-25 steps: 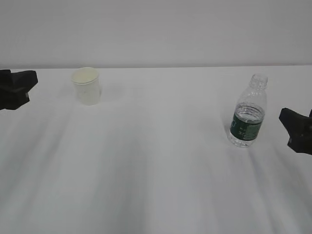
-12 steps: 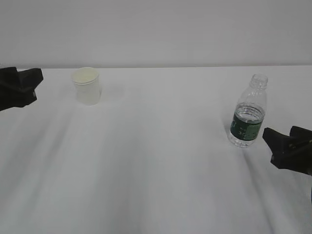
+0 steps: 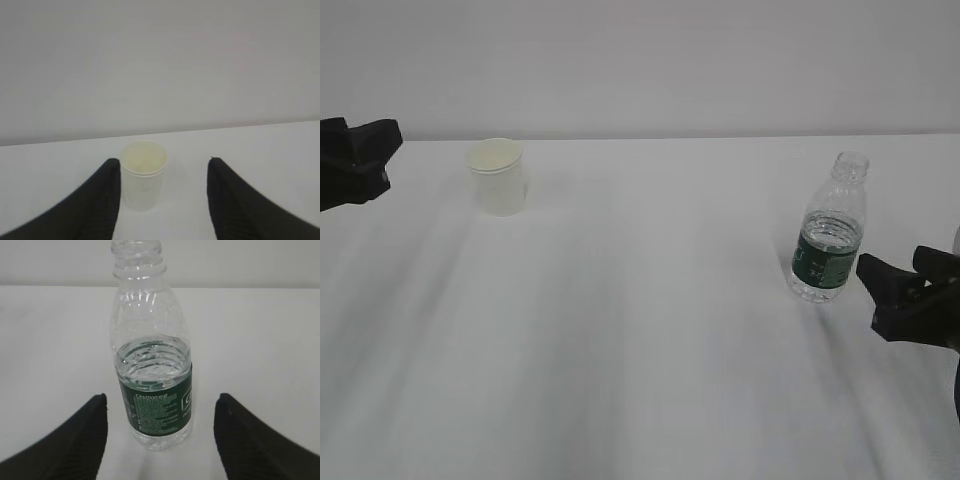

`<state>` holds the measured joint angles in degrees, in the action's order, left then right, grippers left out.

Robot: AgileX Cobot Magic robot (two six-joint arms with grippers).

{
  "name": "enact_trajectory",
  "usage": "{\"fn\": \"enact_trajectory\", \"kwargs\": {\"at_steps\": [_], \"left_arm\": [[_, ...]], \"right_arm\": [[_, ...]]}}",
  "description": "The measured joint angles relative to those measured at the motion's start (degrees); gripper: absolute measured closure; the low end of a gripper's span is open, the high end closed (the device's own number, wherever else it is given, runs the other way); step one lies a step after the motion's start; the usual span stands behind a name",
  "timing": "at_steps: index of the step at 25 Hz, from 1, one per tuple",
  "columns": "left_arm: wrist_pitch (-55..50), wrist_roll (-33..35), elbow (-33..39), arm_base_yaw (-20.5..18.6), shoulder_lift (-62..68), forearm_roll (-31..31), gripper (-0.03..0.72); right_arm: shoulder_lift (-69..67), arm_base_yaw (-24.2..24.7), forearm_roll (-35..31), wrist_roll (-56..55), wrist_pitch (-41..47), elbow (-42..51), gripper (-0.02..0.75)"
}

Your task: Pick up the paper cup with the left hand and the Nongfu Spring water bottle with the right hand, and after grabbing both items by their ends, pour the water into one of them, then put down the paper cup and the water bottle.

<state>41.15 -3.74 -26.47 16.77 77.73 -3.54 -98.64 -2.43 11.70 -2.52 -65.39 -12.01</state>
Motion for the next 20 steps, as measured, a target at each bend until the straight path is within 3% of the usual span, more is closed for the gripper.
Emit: {"fn": "enact_trajectory", "kwargs": {"at_steps": [3, 8, 20], "left_arm": [[0.2, 0.0, 0.0, 0.0, 0.3, 0.0, 0.291], [1.8, 0.0, 0.0, 0.0, 3.5, 0.0, 0.291], [6.4, 0.0, 0.0, 0.0, 6.1, 0.0, 0.291]], "right_arm": [[-1.4, 0.0, 0.0, 1.6, -0.2, 0.0, 0.22], [-6.3, 0.0, 0.0, 3.7, -0.2, -0.3, 0.118], [-11.2, 0.0, 0.0, 4.0, -0.2, -6.2, 0.076]]}}
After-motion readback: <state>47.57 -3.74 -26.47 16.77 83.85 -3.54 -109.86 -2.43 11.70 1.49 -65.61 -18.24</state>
